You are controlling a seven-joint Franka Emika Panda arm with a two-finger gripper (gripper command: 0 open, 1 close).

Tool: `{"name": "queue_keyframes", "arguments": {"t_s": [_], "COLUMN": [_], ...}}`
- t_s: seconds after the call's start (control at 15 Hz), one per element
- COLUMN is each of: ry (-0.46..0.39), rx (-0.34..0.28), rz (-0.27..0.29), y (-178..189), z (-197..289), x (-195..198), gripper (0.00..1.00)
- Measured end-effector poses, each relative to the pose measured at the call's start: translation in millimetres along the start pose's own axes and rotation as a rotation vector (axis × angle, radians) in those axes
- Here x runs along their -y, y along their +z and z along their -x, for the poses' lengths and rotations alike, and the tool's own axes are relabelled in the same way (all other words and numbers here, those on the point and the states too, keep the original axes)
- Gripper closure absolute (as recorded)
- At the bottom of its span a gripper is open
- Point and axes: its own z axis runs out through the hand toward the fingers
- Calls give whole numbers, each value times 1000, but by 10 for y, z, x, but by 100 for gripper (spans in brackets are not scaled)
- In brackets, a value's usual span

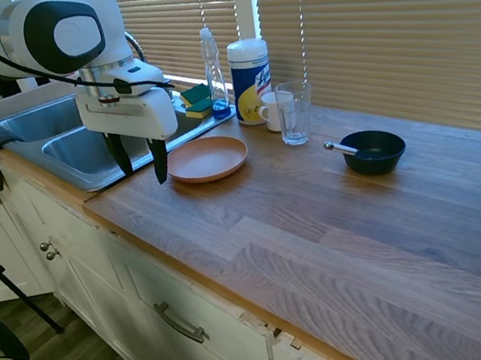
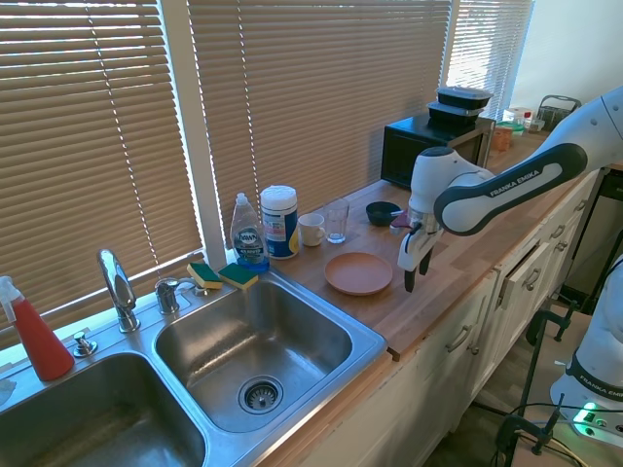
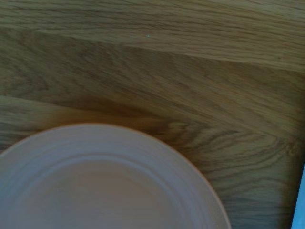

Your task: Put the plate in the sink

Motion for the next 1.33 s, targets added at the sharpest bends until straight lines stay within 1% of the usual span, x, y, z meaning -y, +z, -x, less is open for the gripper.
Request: {"name": "queue_keyframes", "arguments": {"t_s": [0.2,0.33,0.53,0.73,0.87,1.07,1.33], "ry": [-1,17,96,192,235,255,286], "rx": [-5,-20,-35,-35,-6,62,107], "rz": [-6,-37,-82,-127,-162,-214,-209], "y": [-19,-109,-218,-211,-117,112,466], "z": [-12,-106,-495,-945,-1207,-1571,-1863], "x": [17,44,-4,-52,-41,28,147], "gripper": [0,0,0,0,0,0,0]}}
